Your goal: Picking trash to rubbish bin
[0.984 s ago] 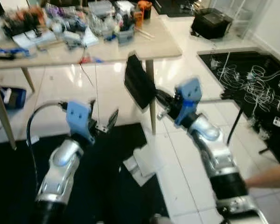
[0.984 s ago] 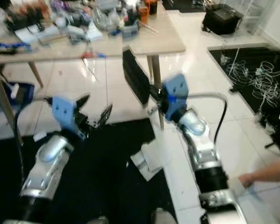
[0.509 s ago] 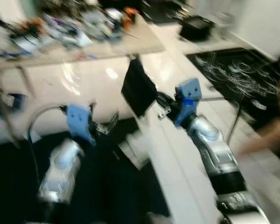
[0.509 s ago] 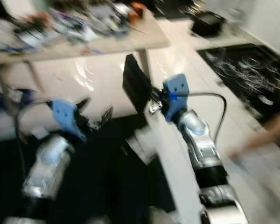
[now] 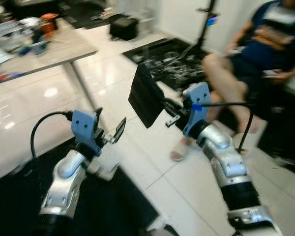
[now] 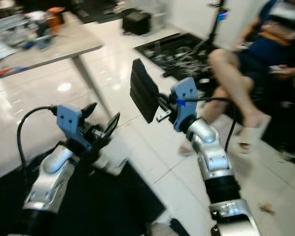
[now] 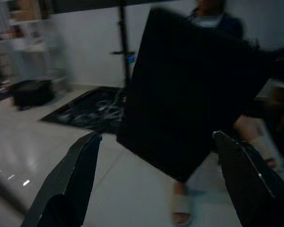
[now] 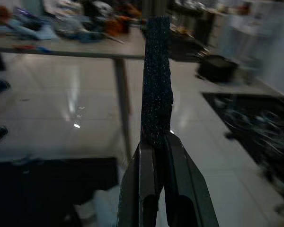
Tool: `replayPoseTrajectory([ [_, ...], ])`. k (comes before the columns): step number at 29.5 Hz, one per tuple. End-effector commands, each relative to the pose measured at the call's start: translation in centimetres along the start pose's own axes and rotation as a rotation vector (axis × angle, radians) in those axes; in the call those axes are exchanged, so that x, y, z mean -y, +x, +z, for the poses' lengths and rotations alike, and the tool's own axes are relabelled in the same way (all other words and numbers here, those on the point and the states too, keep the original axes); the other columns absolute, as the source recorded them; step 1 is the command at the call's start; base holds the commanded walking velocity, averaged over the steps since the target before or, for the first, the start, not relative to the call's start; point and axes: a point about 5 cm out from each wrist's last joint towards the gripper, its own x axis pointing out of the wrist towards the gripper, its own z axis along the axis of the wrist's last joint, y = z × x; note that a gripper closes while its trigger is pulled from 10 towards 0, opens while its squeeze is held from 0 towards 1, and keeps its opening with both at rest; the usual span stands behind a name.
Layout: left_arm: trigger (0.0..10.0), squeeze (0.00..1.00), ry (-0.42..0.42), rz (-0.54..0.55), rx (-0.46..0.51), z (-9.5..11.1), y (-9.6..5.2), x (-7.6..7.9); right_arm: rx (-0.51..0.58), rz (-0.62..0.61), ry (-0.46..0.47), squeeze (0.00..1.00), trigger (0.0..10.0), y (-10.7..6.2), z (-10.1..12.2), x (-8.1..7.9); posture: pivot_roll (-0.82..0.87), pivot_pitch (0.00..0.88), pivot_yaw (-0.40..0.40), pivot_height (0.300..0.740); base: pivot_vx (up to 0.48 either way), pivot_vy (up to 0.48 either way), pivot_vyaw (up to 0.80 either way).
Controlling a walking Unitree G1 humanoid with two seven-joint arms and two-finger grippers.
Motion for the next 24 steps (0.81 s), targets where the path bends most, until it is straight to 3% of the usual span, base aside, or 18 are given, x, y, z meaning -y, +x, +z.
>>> replayPoseTrajectory([
  [1, 10.0, 0.00, 0.008, 0.003, -0.024, -0.60, -0.26, -0.14, -0.014, 0.011, 0.002, 0.00, 10.0, 0.17, -0.18, -0.23, 0.04, 0.000, -0.007, 0.740, 0.000, 0.000, -0.77],
  [24, 10.0, 0.00, 0.013, 0.003, -0.013, -0.85, -0.09, -0.23, -0.034, 0.009, -0.007, 0.00, 10.0, 0.02, -0.90, -0.19, 0.05, 0.000, -0.005, 0.740, 0.000, 0.000, -0.77],
])
